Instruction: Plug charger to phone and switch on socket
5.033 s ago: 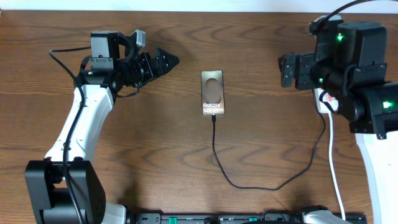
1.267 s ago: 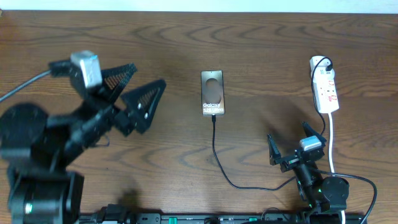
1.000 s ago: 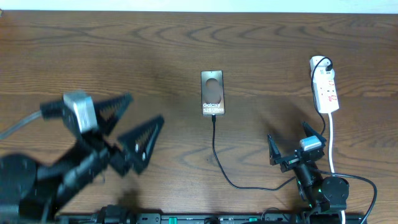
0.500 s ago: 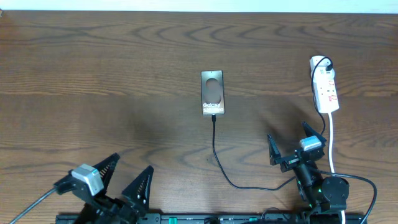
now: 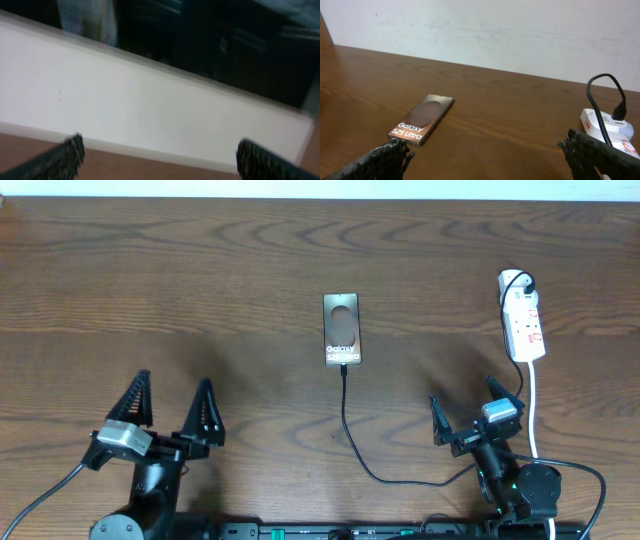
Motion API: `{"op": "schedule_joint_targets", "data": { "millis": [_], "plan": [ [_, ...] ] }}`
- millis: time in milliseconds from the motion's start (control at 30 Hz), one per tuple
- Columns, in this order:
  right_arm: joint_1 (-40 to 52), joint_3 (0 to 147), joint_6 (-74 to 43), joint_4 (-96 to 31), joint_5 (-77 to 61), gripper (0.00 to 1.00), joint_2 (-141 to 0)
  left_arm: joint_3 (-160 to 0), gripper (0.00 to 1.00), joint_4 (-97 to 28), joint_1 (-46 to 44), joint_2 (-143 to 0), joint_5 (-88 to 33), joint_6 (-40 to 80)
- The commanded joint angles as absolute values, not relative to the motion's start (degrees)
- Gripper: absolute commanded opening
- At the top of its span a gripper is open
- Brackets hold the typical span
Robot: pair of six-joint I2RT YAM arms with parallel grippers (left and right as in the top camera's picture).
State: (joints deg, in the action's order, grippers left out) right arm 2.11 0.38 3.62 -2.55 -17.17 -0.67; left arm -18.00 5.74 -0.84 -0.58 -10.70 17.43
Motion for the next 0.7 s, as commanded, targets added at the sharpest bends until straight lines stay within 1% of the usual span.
{"op": "schedule_joint_targets", "data": {
  "millis": [0,33,100,267,400,500,567,667],
  "plan": [
    [1.91,0.32,4.36,-2.81,-17.52,0.99,-0.34,-10.96,0.98,16.86,-0.71,-0.10,-6.79,12.27],
    [1.91,0.32,4.36,-2.81,-17.52,0.99,-0.34,-9.10,0.98,20.05,-0.71,-0.10,-6.79,11.55],
    [1.91,0.32,4.36,-2.81,-17.52,0.99,-0.34,-6.79,0.98,22.65,-0.71,-0.10,-6.79,10.02],
    [1.91,0.32,4.36,-2.81,-17.52,0.99,-0.34,-1.08,0.98,23.05,-0.71,-0.10,-6.76,4.47],
    [1.91,0.32,4.36,-2.81,-17.52,0.99,-0.34,-0.23,0.98,15.27,-0.67,-0.10,-6.76,2.20],
    [1.91,0.32,4.36,-2.81,-17.52,0.99,-0.34,-0.23,0.98,6.42,-0.67,-0.10,-6.74,0.43],
    [1.91,0.32,4.36,-2.81,-17.52,0.99,-0.34,-0.23,0.98,-1.58,-0.67,-0.10,-6.74,-2.07],
    [1.91,0.32,4.36,-2.81,-17.52,0.99,-0.34,-0.23,0.98,-3.60,-0.67,-0.08,-6.07,-4.45]
  ]
}}
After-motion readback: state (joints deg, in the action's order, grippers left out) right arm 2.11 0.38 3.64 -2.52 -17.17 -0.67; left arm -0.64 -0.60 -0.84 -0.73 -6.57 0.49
